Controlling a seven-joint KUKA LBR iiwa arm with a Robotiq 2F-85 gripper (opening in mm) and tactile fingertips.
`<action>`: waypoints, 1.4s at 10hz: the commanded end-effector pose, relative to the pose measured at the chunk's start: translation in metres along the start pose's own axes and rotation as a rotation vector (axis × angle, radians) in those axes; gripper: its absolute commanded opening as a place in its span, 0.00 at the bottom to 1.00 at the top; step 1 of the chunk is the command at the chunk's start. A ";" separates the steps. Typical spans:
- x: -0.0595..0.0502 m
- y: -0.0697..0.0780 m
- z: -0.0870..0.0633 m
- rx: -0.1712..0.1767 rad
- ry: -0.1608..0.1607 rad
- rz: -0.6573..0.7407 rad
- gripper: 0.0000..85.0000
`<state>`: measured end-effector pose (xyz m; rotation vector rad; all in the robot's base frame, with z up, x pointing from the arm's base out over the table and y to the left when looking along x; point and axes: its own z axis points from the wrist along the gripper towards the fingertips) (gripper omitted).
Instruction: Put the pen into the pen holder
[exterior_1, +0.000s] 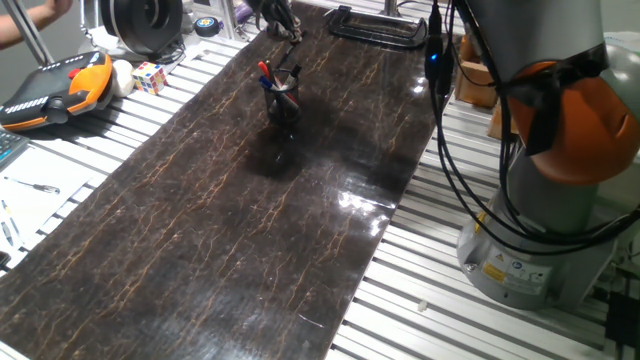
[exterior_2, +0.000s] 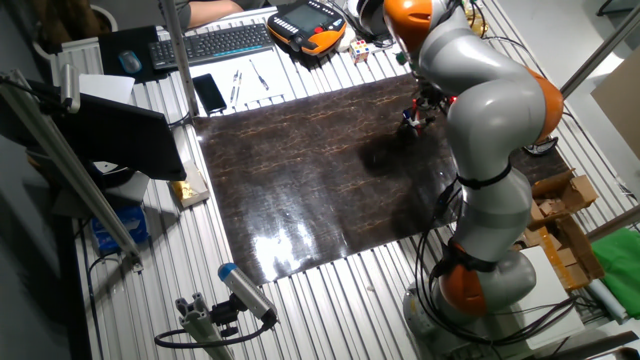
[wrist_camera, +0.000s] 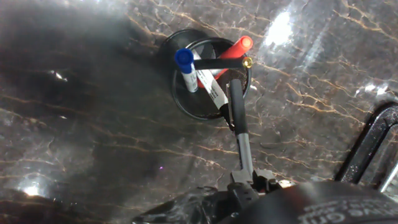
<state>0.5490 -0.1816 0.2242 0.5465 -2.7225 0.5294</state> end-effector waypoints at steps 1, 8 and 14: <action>-0.001 0.000 0.002 -0.002 0.000 -0.001 0.01; -0.014 0.006 0.023 -0.027 -0.021 -0.008 0.01; -0.026 0.013 0.036 -0.031 -0.044 -0.011 0.01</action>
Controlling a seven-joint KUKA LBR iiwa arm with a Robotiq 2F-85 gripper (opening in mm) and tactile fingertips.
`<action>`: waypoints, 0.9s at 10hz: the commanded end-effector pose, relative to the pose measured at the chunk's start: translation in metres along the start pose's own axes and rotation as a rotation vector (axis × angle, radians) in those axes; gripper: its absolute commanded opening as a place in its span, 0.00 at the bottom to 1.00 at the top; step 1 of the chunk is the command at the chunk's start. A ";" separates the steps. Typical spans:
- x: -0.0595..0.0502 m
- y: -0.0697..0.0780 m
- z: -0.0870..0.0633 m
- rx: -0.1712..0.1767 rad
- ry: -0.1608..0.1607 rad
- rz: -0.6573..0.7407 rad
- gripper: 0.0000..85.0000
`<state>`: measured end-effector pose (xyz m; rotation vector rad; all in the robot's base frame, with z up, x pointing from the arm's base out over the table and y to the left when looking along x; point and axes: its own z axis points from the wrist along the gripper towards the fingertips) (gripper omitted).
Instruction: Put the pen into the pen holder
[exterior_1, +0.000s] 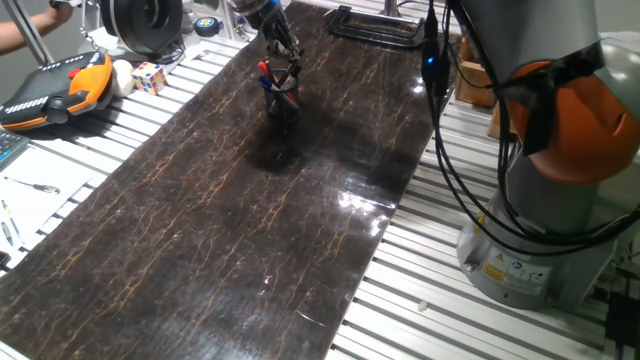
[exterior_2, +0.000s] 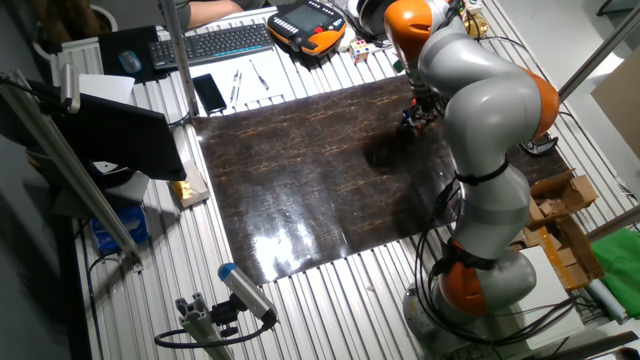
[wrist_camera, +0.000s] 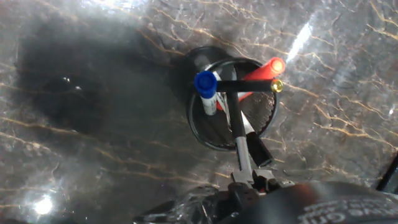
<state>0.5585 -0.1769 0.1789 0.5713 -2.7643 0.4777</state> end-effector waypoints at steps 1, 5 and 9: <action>-0.002 0.001 0.002 -0.002 -0.003 -0.001 0.01; -0.013 0.006 0.010 -0.013 -0.018 -0.004 0.01; -0.020 0.007 0.006 -0.025 -0.016 -0.006 0.01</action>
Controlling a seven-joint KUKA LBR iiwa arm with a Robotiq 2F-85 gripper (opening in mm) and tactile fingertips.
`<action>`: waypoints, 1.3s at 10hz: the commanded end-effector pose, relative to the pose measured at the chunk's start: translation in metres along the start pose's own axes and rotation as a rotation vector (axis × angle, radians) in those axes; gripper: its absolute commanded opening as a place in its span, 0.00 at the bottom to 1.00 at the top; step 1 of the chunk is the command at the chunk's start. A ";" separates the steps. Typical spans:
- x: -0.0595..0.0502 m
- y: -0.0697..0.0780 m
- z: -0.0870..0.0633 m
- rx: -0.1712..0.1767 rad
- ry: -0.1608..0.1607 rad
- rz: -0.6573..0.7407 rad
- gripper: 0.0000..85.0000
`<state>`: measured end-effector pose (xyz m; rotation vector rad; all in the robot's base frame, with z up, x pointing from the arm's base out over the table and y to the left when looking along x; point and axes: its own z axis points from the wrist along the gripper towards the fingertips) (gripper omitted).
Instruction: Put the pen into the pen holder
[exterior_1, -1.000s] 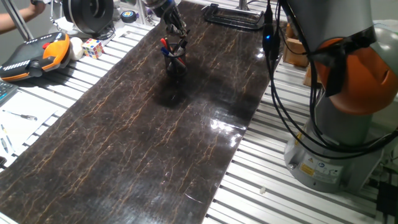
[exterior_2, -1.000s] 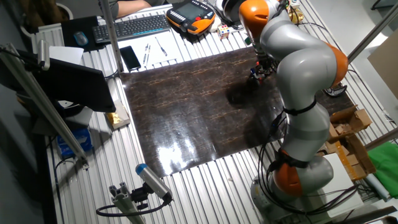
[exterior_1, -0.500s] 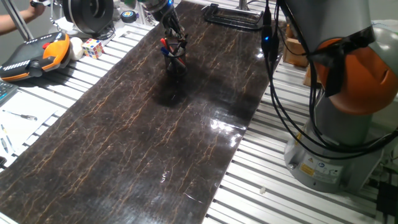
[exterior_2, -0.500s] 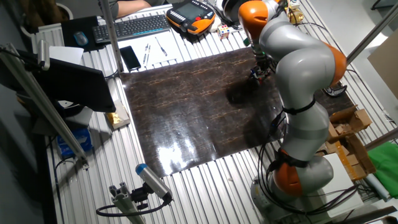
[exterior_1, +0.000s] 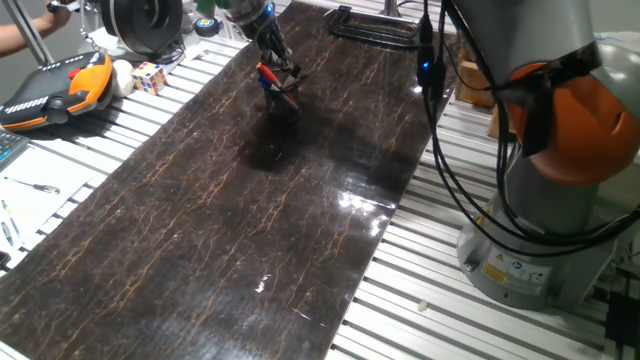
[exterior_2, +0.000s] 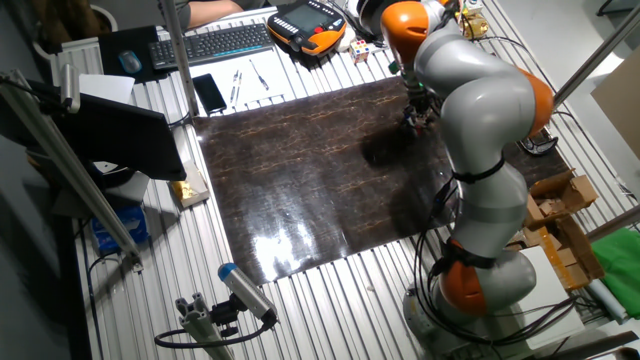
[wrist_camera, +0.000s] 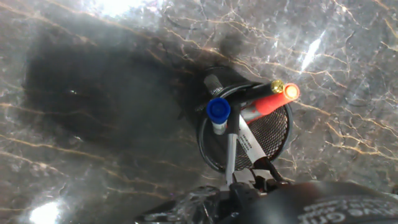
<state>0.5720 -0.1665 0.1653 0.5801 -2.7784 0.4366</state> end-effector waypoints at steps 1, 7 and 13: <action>-0.001 0.000 -0.003 -0.006 -0.004 -0.001 0.01; -0.008 0.049 -0.065 -0.060 -0.103 0.163 0.01; -0.028 0.149 -0.123 -0.145 -0.179 0.390 0.01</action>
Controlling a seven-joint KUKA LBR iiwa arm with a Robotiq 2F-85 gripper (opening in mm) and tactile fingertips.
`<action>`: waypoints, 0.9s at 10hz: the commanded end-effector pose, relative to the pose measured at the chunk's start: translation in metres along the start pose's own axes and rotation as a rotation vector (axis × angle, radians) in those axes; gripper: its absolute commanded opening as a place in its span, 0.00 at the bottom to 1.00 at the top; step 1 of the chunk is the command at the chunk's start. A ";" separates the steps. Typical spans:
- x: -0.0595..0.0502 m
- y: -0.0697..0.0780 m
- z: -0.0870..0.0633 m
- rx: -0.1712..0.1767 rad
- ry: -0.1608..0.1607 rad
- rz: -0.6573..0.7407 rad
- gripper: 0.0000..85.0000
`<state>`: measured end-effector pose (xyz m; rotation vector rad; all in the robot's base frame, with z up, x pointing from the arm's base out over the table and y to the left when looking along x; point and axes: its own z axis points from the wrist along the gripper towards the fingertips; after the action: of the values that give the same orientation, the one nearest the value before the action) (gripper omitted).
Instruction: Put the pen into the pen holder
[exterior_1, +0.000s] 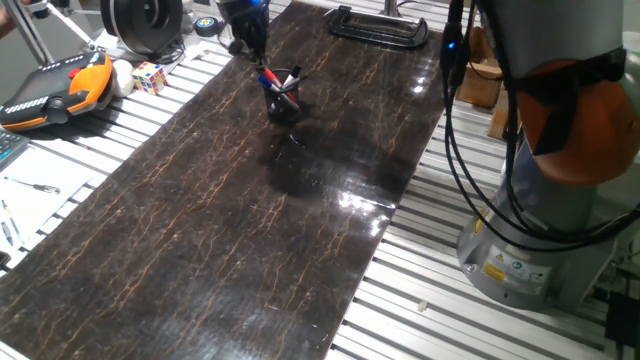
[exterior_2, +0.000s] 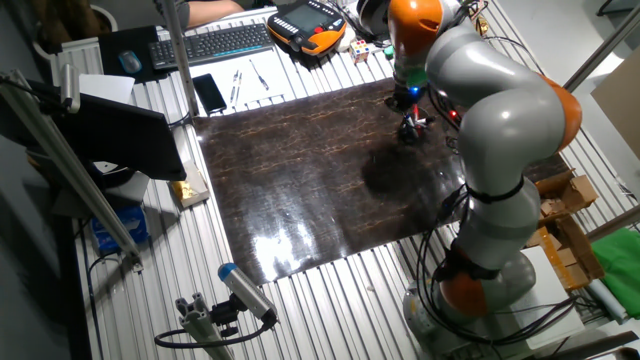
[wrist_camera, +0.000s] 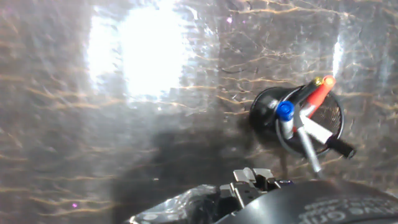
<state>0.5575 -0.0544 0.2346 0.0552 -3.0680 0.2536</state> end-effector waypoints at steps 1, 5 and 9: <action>-0.002 0.076 -0.012 -0.022 0.002 0.015 0.01; 0.005 0.085 0.000 -0.065 0.020 0.041 0.01; 0.016 0.095 0.008 -0.072 0.033 0.076 0.01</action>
<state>0.5368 0.0366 0.2121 -0.0667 -3.0478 0.1361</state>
